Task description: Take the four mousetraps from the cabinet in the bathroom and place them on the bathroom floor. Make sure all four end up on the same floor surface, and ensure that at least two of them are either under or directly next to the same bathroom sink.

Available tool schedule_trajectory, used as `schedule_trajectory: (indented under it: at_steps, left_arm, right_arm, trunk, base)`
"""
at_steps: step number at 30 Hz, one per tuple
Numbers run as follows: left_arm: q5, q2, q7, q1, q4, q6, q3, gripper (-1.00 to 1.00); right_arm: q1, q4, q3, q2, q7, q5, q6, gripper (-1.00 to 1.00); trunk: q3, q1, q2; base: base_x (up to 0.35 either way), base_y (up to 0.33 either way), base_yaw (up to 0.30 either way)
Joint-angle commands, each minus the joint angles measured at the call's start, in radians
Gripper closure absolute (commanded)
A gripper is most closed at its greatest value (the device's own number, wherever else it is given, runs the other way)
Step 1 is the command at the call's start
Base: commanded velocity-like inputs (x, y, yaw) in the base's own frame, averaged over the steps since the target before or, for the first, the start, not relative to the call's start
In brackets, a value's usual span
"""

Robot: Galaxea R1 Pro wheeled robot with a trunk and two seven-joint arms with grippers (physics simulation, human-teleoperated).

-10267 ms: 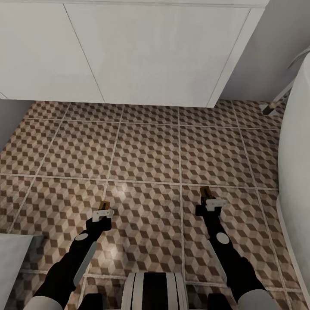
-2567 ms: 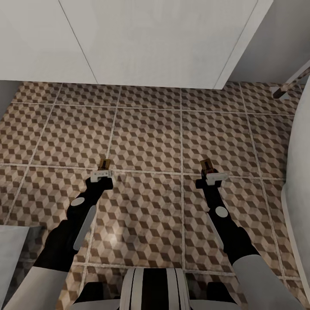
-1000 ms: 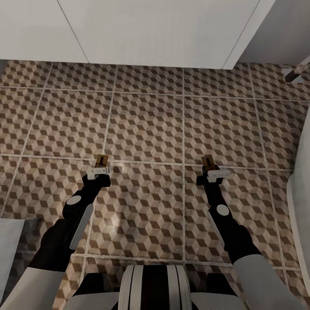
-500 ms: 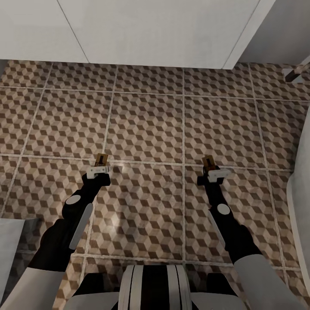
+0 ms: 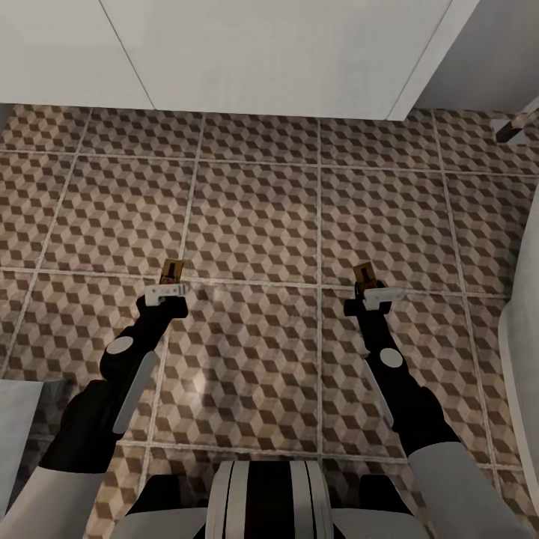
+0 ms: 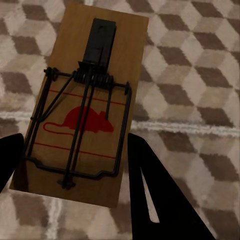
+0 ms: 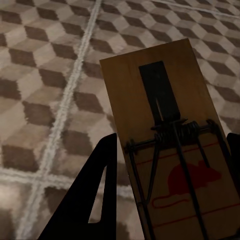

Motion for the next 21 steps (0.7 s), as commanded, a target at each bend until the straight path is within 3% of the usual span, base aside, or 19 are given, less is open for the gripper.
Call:
schedule_trajectory:
  at_steps: [1,11,21]
  left_arm:
    - [0.007,0.004,0.011,0.000,-0.002,0.004,-0.003,1.00]
    - [0.007,0.011,0.011,0.001,-0.022,0.003,-0.004,1.00]
    - [0.006,0.011,0.011,0.001,-0.023,0.002,-0.005,1.00]
  right_arm:
    - [0.000,0.000,0.003,-0.002,-0.006,0.007,0.000,1.00]
    - [0.000,0.000,0.005,-0.003,-0.006,0.007,0.000,1.00]
    - [0.000,0.000,0.006,-0.003,-0.006,0.007,-0.001,1.00]
  trunk:
    - [0.000,0.000,0.000]
    - [0.000,0.000,0.000]
    - [0.000,0.000,0.000]
  base:
    - [0.000,0.000,0.000]
    - [0.023,0.000,0.000]
    - [0.270,0.000,0.000]
